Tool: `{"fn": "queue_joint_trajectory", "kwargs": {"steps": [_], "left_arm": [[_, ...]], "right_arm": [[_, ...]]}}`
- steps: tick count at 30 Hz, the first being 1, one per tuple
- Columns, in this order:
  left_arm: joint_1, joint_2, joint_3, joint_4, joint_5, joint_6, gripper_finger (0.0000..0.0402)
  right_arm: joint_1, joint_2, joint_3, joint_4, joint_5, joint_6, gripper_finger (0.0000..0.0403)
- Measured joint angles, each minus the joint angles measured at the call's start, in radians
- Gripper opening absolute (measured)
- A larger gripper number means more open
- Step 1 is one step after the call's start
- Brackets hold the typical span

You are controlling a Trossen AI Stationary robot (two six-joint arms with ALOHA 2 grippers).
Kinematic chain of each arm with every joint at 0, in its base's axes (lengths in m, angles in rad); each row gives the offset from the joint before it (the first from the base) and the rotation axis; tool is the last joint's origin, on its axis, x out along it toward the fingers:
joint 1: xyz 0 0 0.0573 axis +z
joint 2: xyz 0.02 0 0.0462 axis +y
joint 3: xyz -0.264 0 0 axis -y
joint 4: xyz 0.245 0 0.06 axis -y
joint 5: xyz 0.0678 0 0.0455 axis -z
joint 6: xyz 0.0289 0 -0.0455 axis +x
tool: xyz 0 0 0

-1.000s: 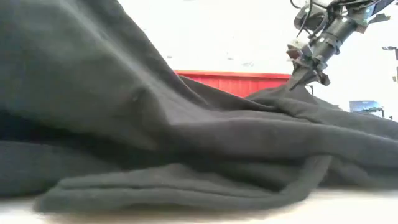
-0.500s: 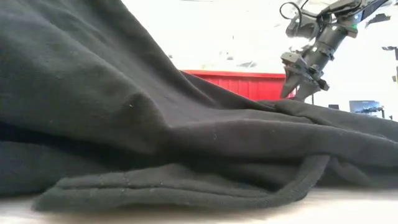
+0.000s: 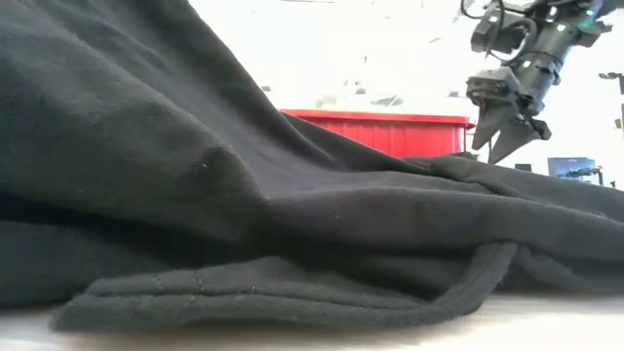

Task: Fold Laundry from Bin
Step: Fold the black shirt

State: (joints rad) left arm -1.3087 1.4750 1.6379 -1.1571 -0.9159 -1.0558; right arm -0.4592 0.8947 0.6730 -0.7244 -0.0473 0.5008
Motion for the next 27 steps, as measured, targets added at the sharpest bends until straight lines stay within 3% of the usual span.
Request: {"fn": "queue_joint_trajectory", "kwargs": {"steps": [11, 21, 27], "left_arm": [[0.0, 0.0, 0.0, -0.003, 0.007, -0.04, 0.0], [0.0, 0.0, 0.0, -0.003, 0.003, -0.03, 0.0], [0.0, 0.0, 0.0, -0.003, 0.003, -0.029, 0.0]], "right_arm": [[-0.07, -0.056, -0.143, 0.322, -0.002, 0.048, 0.0286], [-0.043, -0.018, -0.142, 0.276, 0.004, 0.084, 0.0286], [0.014, 0.052, -0.142, 0.405, 0.046, 0.096, 0.0285]]}}
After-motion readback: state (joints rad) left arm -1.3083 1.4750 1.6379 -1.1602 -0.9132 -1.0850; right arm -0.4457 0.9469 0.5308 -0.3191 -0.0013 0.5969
